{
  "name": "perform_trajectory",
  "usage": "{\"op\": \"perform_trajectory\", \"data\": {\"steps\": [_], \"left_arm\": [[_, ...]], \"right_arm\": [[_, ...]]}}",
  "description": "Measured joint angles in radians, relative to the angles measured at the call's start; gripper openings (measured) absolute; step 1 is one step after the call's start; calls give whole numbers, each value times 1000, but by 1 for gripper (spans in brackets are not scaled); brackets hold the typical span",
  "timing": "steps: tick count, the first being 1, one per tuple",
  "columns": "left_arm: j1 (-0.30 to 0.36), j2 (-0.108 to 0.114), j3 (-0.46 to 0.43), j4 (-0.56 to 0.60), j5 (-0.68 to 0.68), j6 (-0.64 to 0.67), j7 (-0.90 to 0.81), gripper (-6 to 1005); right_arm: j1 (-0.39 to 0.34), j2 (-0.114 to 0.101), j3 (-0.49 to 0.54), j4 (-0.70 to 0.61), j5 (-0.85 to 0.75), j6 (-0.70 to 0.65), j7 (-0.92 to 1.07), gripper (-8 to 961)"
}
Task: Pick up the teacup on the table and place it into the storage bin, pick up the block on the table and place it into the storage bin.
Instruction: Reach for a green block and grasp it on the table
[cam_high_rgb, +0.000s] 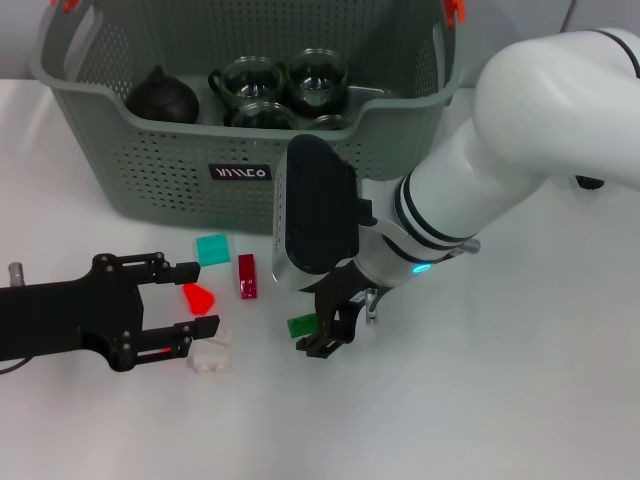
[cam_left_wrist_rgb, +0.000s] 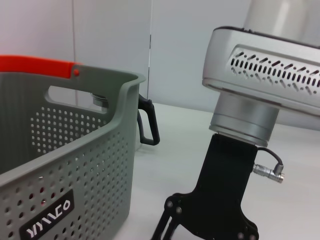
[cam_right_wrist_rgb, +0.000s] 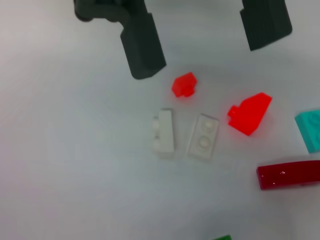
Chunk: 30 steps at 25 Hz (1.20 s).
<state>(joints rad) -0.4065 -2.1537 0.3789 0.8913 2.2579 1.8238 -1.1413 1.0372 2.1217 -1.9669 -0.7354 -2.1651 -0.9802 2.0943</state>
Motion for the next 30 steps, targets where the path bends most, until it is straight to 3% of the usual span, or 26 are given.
{"op": "perform_trajectory", "data": {"steps": [2,5,21,26,30], "left_arm": [[0,0,-3,0,0,0,0,649],[0,1,-4,0,-1,0,0,649],[-2,3,-6,-8,-2,-6,2,649],[-1,3,-6,-8,-1,-7,2,649],[-1,3,-8,-9,-1,-8,2,649]], "right_arm": [[-1,0,-4,18,30,16,-17,909],[-3,0,-5,33,55,32,-32,716],[-21,1,-32,49,71,73,-36,664],[-25,1,-32,50,71,75,-36,513],[-26,1,-32,53,71,75,-36,480]]}}
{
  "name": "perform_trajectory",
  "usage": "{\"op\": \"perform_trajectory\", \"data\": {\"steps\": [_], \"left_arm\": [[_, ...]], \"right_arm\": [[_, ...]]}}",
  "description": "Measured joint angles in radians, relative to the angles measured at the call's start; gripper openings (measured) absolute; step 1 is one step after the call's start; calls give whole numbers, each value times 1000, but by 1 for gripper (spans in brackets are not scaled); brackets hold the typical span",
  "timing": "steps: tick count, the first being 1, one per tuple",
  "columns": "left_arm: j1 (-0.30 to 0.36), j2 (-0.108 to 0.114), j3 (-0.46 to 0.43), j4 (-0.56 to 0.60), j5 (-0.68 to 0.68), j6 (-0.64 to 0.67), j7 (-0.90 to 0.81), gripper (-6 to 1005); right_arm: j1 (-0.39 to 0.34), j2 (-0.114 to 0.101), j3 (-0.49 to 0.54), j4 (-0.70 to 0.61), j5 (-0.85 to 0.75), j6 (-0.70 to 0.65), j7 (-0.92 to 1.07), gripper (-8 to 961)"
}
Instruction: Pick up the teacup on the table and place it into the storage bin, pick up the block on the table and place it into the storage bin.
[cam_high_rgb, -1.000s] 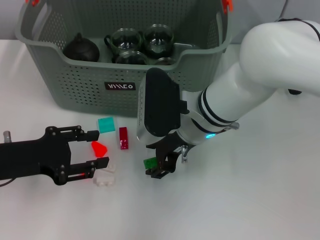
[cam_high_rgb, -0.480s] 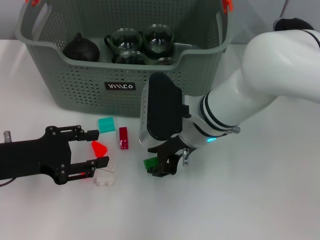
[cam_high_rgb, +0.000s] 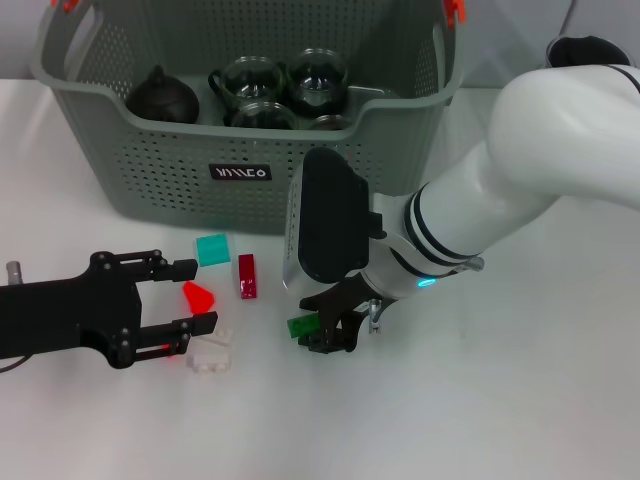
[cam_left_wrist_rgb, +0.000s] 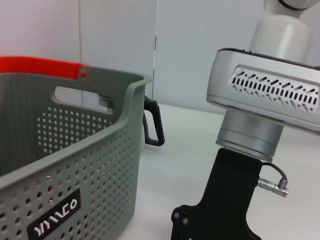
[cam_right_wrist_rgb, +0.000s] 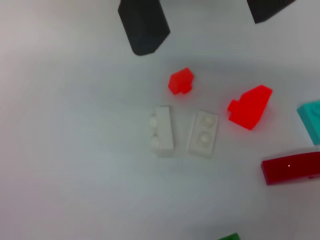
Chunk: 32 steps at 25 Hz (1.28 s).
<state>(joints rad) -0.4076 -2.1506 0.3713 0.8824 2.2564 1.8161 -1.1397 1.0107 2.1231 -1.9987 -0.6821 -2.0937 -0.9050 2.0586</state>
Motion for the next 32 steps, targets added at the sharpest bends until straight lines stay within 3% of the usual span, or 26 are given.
{"op": "perform_trajectory", "data": {"steps": [7,21,23,27,32], "left_arm": [[-2,0,0,0,0,0,0,649],[-1,2,-7,2,0,0,0,649],[0,2,-12,3,0,4,0,649],[1,2,-25,5,6,7,2,649],[11,3,-33,6,5,11,2,649]], "right_arm": [[0,2,0,7,2,0,5,436],[1,-10,20,-6,18,-23,50,195],[-6,-13,31,-20,19,-33,52,195],[-58,-24,122,-118,-2,-122,55,195],[-158,-25,343,-350,-109,-346,100,195]]}}
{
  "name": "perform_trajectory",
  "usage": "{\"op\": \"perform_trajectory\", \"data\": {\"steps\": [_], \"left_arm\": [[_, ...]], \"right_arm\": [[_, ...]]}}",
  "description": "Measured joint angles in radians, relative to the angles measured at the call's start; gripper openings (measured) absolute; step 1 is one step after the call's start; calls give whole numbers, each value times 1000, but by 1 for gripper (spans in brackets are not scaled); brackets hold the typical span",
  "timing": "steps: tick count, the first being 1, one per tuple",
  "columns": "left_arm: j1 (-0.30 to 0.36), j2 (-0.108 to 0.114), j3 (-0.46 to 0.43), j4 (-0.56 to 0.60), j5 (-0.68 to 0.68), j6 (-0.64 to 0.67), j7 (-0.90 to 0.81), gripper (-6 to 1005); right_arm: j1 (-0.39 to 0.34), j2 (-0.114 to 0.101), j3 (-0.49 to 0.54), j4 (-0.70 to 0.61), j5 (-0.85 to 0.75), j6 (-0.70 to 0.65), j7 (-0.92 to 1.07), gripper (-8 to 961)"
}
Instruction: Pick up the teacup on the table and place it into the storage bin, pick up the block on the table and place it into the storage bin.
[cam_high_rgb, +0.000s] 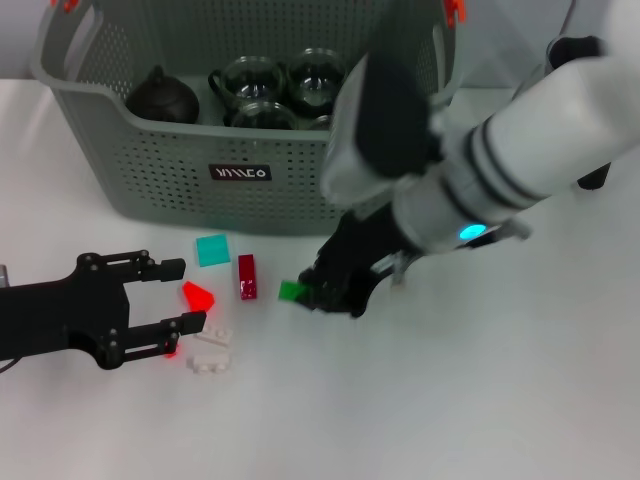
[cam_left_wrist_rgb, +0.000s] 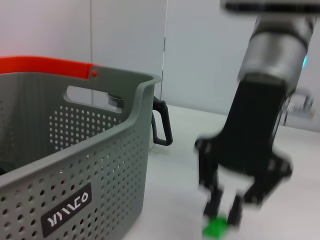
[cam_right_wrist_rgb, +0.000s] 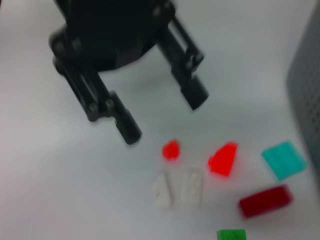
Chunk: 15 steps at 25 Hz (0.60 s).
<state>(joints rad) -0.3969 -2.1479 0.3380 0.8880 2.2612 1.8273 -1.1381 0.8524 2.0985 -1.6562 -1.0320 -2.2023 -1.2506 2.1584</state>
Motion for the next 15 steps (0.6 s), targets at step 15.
{"op": "perform_trajectory", "data": {"steps": [15], "left_arm": [[-8,0,-8,-5,-11,19,-1,649]], "right_arm": [[103,-2,508,-374,-122,-282,124,196]]}}
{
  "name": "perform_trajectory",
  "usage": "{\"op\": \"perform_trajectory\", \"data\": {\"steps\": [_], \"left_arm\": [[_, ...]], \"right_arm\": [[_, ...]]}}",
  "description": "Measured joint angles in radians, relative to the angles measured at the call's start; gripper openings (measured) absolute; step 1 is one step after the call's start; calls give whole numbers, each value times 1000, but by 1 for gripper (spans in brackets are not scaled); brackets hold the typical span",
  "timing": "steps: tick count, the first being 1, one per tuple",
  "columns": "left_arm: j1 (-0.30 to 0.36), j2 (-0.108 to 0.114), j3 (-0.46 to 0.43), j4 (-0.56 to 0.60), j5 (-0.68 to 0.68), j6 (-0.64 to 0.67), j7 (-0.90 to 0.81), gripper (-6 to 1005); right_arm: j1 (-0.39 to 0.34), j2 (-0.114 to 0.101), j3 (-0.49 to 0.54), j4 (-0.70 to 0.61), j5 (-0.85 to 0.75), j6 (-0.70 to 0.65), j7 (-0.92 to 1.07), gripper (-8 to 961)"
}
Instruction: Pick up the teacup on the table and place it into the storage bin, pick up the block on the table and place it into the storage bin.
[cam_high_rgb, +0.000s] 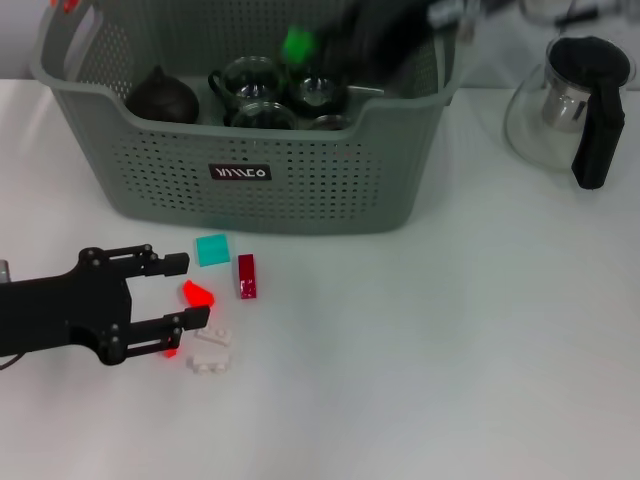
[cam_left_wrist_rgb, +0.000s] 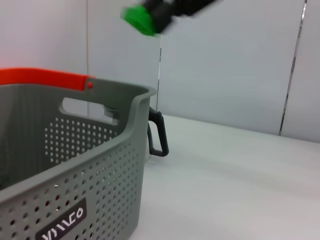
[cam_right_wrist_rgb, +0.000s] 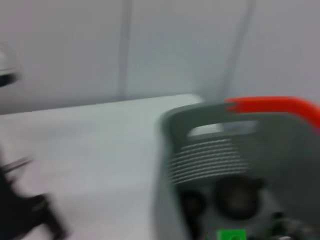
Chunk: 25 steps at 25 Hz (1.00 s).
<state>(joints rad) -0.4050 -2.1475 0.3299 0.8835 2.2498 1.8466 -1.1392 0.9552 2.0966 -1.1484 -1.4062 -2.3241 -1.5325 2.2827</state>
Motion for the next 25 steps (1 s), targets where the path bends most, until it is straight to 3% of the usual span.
{"op": "perform_trajectory", "data": {"steps": [10,20,25], "left_arm": [[-2,0,0,-1,-7,0,1,649],[-2,0,0,1,-7,-4,1,650],[-4,1,0,0,-7,-4,1,650]], "right_arm": [[107,-41,60,312,-72,255,-59,200],[107,-41,51,350,-133,275,-64,253],[104,-29,29,349,-168,278,-66,482]]}}
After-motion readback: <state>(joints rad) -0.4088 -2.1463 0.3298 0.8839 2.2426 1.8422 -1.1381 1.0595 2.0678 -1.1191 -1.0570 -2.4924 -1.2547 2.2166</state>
